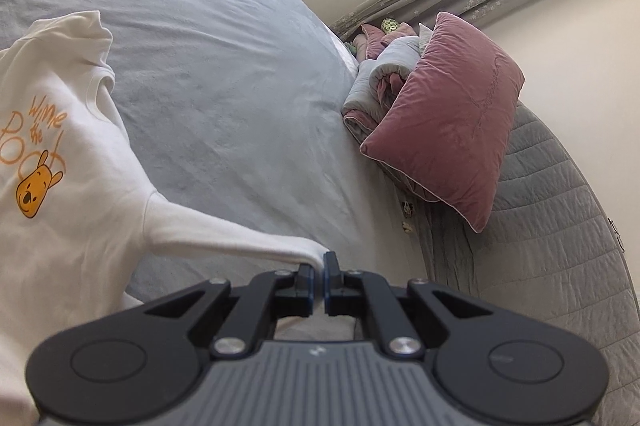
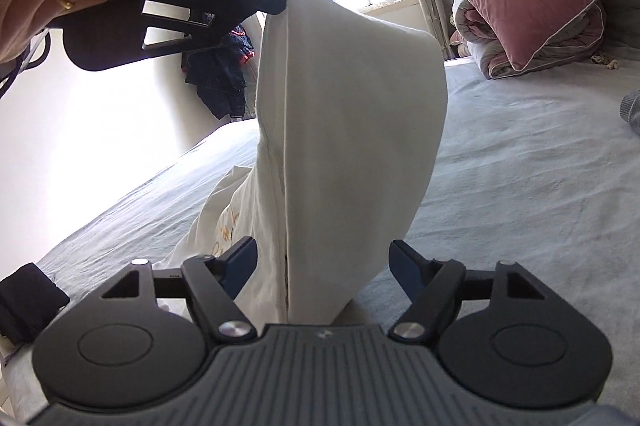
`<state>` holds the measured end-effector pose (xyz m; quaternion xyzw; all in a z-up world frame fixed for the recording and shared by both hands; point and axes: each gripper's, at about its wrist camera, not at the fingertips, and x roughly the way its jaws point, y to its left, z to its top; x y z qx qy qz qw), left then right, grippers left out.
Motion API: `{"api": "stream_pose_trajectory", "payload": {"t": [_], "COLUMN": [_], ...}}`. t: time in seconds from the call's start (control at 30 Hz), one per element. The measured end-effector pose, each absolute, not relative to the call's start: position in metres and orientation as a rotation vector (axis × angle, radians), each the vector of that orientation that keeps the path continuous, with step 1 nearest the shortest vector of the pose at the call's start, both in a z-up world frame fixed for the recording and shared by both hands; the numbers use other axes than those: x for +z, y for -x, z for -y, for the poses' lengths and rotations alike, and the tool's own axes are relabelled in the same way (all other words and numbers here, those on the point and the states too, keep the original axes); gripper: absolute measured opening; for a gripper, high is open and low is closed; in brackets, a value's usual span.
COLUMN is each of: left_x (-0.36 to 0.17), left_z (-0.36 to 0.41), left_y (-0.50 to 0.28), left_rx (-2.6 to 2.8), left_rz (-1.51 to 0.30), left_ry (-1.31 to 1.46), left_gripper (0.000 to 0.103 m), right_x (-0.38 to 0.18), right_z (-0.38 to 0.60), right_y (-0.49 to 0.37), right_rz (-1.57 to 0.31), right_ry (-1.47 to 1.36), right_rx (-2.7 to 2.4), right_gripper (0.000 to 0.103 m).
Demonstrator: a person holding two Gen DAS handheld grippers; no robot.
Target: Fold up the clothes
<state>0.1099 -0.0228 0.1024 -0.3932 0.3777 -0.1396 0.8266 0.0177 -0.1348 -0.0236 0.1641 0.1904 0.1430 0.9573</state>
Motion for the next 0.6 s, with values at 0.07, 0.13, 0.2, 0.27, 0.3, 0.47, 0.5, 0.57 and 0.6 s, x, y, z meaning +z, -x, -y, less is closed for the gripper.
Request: {"api": "stream_pose_trajectory", "payload": {"t": [0.07, 0.13, 0.2, 0.27, 0.3, 0.47, 0.5, 0.57, 0.6], "left_x": [0.101, 0.101, 0.100, 0.098, 0.097, 0.089, 0.088, 0.082, 0.078], "left_z": [0.021, 0.019, 0.018, 0.016, 0.015, 0.013, 0.013, 0.015, 0.016], "left_y": [-0.109, -0.109, -0.109, -0.108, -0.108, -0.104, -0.104, -0.102, -0.101], "left_rx": [-0.295, -0.291, -0.287, -0.287, -0.288, -0.301, -0.304, -0.310, -0.313], "left_rz": [-0.802, -0.800, -0.801, -0.806, -0.806, -0.798, -0.800, -0.807, -0.814], "left_ry": [0.840, 0.841, 0.845, 0.855, 0.861, 0.894, 0.898, 0.903, 0.907], "left_gripper": [0.004, 0.004, 0.004, 0.004, 0.004, 0.004, 0.004, 0.004, 0.004], "right_x": [-0.025, -0.027, -0.030, -0.031, -0.031, -0.024, -0.022, -0.018, -0.015], "right_z": [0.134, 0.136, 0.142, 0.150, 0.154, 0.172, 0.175, 0.182, 0.186], "right_y": [-0.023, -0.028, -0.031, -0.033, -0.033, -0.030, -0.028, -0.024, -0.022], "right_rz": [-0.391, -0.395, -0.401, -0.406, -0.409, -0.388, -0.377, -0.361, -0.350], "right_ry": [-0.343, -0.337, -0.330, -0.321, -0.315, -0.232, -0.204, -0.135, -0.090], "right_rx": [0.284, 0.275, 0.250, 0.227, 0.217, 0.136, 0.114, 0.059, 0.025], "right_gripper": [0.063, 0.051, 0.040, 0.008, 0.007, 0.007, 0.007, 0.007, 0.007]}}
